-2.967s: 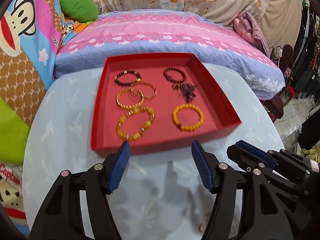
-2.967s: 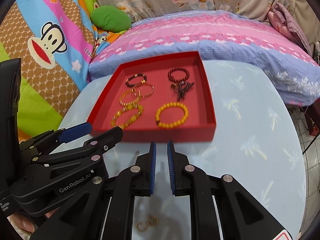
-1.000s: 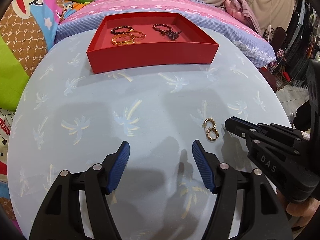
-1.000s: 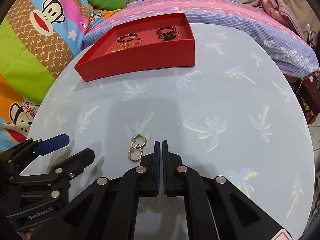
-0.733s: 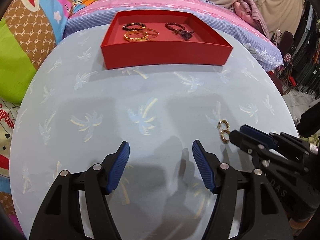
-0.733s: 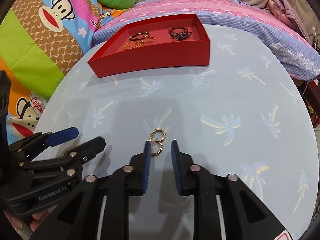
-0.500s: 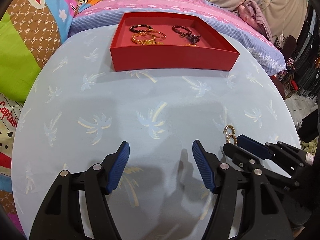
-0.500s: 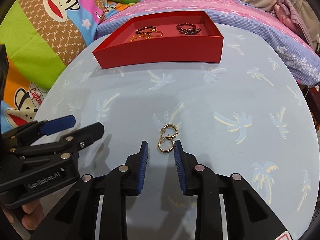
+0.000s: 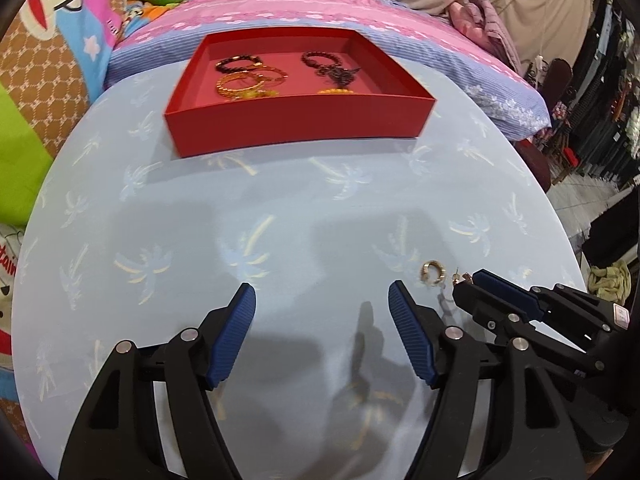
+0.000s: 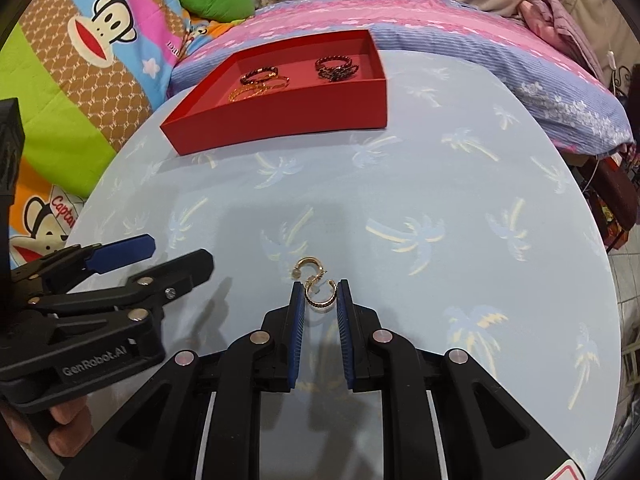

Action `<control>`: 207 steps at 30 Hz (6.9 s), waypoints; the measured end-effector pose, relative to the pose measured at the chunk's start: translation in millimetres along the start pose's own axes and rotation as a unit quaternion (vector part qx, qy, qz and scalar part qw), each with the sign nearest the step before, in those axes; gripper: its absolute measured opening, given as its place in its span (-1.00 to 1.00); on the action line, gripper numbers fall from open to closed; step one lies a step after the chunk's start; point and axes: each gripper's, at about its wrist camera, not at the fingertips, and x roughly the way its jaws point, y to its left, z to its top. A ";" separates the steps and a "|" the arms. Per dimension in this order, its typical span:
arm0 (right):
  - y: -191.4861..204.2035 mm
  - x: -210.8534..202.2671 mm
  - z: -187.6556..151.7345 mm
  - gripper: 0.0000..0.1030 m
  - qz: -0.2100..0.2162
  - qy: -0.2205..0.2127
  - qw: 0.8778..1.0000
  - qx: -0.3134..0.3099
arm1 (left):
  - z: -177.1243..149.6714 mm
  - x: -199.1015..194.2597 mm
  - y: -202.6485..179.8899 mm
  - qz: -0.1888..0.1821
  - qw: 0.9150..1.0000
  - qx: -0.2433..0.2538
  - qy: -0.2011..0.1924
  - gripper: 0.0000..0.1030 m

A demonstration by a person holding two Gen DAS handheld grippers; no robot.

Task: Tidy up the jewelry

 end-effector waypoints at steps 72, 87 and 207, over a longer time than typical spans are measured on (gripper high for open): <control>-42.8 -8.1 -3.6 -0.70 -0.013 -0.010 0.998 0.064 | -2.0 27.2 -45.7 -0.023 0.998 0.052 0.011 -0.56; -28.5 -13.1 6.6 -0.70 -0.001 -0.020 0.999 0.049 | 3.0 11.7 -42.6 -0.039 0.998 0.050 0.007 -0.65; 18.4 33.4 128.7 0.14 -0.061 -0.076 0.995 0.016 | 105.9 13.1 47.2 0.118 0.989 -0.032 -0.083 0.26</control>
